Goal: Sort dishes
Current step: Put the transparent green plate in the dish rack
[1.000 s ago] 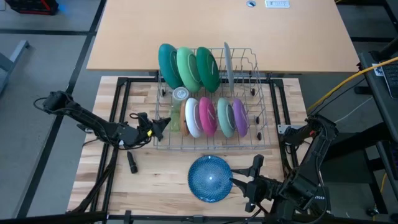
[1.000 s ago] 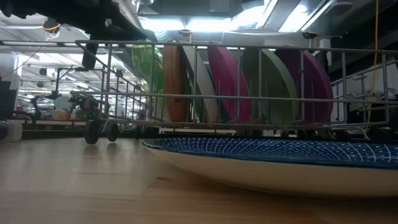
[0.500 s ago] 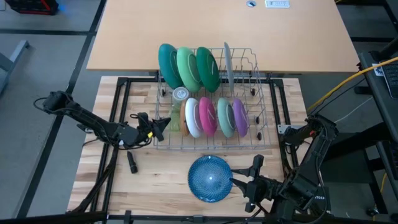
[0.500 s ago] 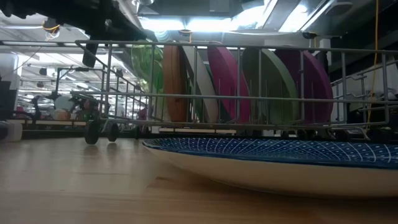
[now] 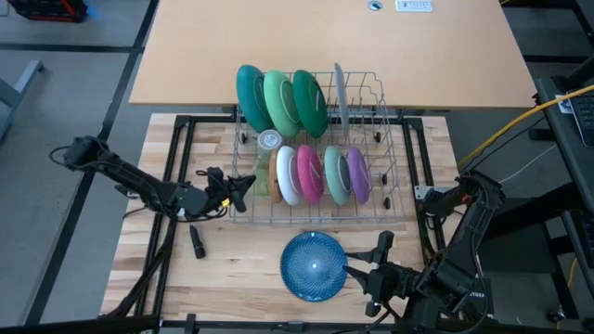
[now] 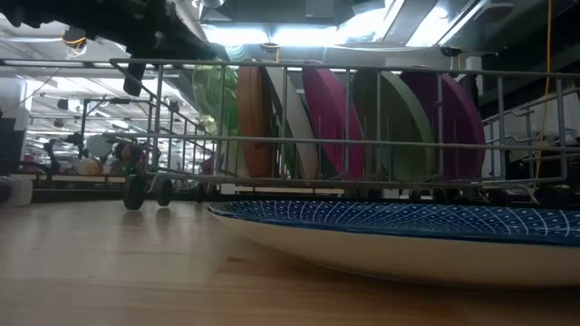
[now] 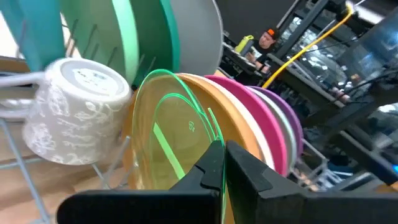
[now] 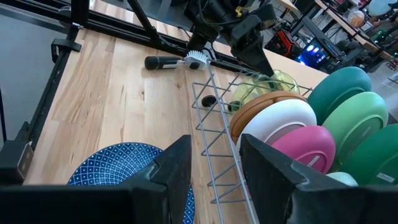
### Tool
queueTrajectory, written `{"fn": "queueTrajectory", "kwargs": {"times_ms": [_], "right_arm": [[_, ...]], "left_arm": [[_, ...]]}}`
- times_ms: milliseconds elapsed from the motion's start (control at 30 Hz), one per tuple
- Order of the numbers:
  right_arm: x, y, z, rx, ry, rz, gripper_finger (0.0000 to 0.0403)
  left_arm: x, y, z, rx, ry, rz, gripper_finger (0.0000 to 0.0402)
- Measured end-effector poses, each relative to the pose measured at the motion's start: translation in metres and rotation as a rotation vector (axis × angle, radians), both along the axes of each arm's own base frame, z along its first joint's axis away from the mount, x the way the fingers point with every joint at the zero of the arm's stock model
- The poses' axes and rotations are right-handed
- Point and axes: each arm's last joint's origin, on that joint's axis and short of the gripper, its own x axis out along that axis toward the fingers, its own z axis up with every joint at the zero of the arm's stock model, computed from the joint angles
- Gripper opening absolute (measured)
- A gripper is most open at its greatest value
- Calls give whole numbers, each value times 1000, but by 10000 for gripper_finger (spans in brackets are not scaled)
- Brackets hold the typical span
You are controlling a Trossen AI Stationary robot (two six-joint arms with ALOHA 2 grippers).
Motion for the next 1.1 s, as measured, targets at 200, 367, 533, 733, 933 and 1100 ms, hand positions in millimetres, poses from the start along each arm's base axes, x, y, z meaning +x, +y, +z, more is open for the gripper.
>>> {"fn": "queueTrajectory", "kwargs": {"times_ms": [200, 367, 533, 733, 933, 1100], "right_arm": [[0, 0, 0, 6, 8, 5, 144], [0, 0, -1, 14, 19, 12, 144], [0, 0, -1, 13, 19, 12, 144], [0, 0, -1, 13, 19, 12, 144], [0, 0, -1, 13, 19, 12, 144], [0, 0, -1, 13, 19, 12, 144]], "left_arm": [[0, 3, -2, 22, 38, 0, 4], [0, 2, -3, 103, 104, -12, 4], [0, 2, -4, 119, 120, -13, 4], [0, 2, -4, 210, 190, -23, 4], [0, 3, -4, 248, 218, -22, 43], [0, 3, -4, 254, 223, 0, 120]]}}
